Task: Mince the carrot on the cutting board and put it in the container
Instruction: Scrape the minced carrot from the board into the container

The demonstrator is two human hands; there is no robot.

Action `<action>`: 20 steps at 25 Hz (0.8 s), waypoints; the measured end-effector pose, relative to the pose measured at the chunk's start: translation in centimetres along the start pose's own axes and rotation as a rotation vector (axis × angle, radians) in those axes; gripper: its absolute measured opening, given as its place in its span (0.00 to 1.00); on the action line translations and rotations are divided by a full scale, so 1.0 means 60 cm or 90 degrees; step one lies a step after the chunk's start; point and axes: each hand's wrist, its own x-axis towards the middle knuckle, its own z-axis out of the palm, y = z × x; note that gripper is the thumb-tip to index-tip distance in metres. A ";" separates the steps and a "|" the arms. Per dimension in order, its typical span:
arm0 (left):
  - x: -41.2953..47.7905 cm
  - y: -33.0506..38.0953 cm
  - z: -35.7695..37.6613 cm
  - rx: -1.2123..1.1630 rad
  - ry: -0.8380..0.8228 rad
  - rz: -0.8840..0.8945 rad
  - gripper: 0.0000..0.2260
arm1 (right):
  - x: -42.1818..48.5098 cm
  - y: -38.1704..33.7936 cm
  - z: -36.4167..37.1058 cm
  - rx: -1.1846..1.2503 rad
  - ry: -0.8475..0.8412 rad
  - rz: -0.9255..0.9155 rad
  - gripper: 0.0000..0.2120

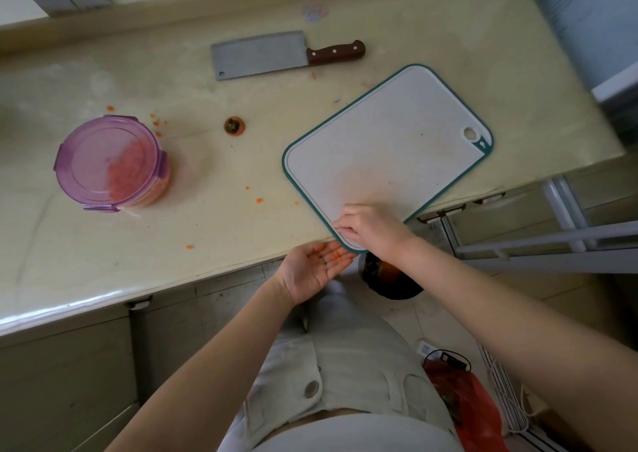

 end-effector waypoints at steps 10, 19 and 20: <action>0.001 0.003 -0.004 0.004 -0.001 -0.002 0.14 | -0.068 -0.029 0.031 0.024 0.015 -0.068 0.03; -0.001 0.001 0.006 0.037 -0.024 0.007 0.16 | -0.097 -0.056 0.056 0.042 -0.073 -0.015 0.24; -0.002 0.002 0.007 0.032 -0.020 0.007 0.15 | -0.092 -0.050 0.057 0.037 -0.043 0.022 0.24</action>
